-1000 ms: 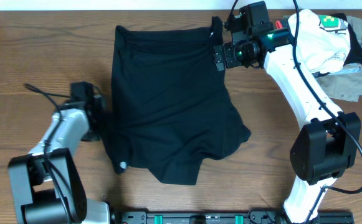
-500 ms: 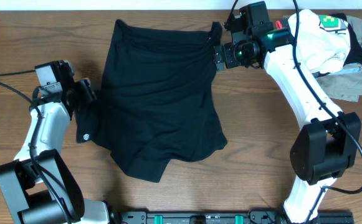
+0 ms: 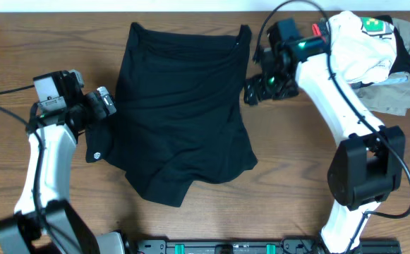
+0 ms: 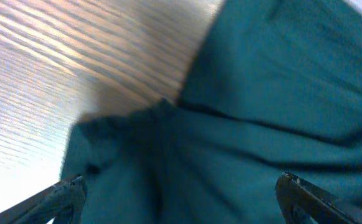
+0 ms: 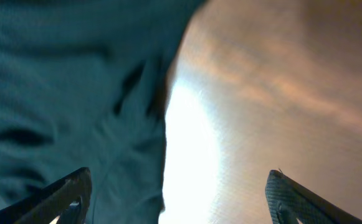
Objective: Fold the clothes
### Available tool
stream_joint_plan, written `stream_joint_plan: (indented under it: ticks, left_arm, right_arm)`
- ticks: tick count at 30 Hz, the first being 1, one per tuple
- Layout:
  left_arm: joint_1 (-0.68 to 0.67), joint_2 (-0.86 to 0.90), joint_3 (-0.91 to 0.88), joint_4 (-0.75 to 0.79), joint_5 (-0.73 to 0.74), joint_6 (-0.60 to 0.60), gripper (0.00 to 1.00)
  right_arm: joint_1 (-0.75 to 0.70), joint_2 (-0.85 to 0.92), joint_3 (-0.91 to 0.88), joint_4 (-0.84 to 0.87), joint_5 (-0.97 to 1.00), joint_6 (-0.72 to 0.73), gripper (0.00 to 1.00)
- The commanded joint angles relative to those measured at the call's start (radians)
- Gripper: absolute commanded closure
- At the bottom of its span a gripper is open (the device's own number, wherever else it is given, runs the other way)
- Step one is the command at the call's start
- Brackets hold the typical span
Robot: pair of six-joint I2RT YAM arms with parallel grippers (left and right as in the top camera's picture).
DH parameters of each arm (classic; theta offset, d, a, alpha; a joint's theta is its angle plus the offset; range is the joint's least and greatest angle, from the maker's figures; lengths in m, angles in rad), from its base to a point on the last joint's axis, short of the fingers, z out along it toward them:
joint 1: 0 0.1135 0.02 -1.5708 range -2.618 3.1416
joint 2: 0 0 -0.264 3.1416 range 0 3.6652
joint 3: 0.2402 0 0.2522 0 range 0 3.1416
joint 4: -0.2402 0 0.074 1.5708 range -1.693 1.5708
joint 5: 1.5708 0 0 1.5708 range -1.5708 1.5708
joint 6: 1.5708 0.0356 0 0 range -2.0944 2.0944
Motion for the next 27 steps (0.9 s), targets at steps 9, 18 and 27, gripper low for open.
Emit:
stream_joint_plan:
  ticks: [9, 18, 27]
  left_arm:
    - [-0.081, -0.009, 0.009, -0.133, 0.148, 0.051, 0.01]
    - [-0.190, 0.019, 0.001, -0.142, 0.037, 0.052, 0.01]
    - [-0.193, 0.019, 0.001, -0.144, 0.005, 0.050, 0.01]
  right_arm:
    - [0.117, -0.001, -0.258, 0.092, -0.026, -0.039, 0.31]
    - [0.124, -0.001, -0.391, 0.309, -0.026, -0.039, 0.47]
    - [0.126, -0.002, -0.457, 0.424, -0.048, -0.034, 0.99]
